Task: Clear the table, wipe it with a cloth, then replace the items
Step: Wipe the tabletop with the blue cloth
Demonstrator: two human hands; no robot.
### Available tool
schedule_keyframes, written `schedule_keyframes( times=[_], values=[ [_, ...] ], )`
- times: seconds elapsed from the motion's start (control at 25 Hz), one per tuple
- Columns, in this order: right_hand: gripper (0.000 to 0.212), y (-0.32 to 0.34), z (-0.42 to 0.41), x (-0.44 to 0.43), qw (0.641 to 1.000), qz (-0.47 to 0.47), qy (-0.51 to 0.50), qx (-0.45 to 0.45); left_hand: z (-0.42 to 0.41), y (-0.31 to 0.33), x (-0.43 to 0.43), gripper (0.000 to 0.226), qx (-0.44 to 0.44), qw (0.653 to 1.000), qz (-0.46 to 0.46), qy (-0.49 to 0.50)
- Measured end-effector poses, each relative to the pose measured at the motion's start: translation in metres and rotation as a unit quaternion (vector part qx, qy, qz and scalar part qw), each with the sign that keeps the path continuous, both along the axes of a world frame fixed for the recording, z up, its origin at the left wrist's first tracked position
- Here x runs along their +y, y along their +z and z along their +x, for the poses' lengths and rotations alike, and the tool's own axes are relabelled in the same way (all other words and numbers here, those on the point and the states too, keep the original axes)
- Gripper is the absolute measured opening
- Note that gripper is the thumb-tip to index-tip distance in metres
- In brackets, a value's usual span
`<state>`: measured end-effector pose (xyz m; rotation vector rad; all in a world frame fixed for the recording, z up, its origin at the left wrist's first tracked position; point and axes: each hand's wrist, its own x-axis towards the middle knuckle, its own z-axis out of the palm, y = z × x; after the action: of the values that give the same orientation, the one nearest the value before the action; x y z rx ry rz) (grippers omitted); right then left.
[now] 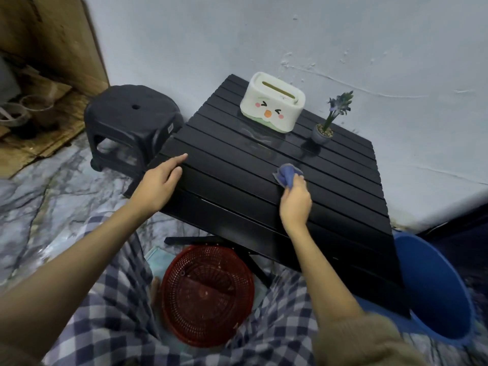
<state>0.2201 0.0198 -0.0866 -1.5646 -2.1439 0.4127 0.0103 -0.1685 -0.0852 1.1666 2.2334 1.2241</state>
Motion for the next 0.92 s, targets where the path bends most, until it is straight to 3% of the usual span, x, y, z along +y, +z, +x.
schedule_keyframes(
  times=[0.16, 0.32, 0.6, 0.72, 0.92],
  values=[
    [0.042, -0.001, -0.122, 0.004, 0.994, -0.026, 0.09, -0.047, -0.002, 0.006, -0.003, 0.04, -0.009, 1.0, 0.002, -0.012],
    [0.042, 0.003, -0.196, -0.045, 0.961, -0.02, 0.271, -0.057, -0.014, 0.029, -0.005, 0.039, 0.013, 0.999, 0.04, 0.013],
    [0.032, 0.009, -0.105, -0.147, 0.876, -0.016, 0.481, 0.015, -0.007, 0.041, 0.007, 0.04, 0.006, 0.999, 0.043, 0.003],
    [0.05, -0.004, -0.024, -0.138, 0.896, -0.016, 0.444, 0.007, 0.009, 0.032, 0.011, 0.04, -0.011, 1.0, 0.027, -0.007],
    [0.046, -0.006, 0.122, -0.098, 0.985, -0.002, 0.169, 0.044, 0.031, 0.014, 0.021, 0.04, -0.028, 0.999, -0.011, -0.045]
  ],
)
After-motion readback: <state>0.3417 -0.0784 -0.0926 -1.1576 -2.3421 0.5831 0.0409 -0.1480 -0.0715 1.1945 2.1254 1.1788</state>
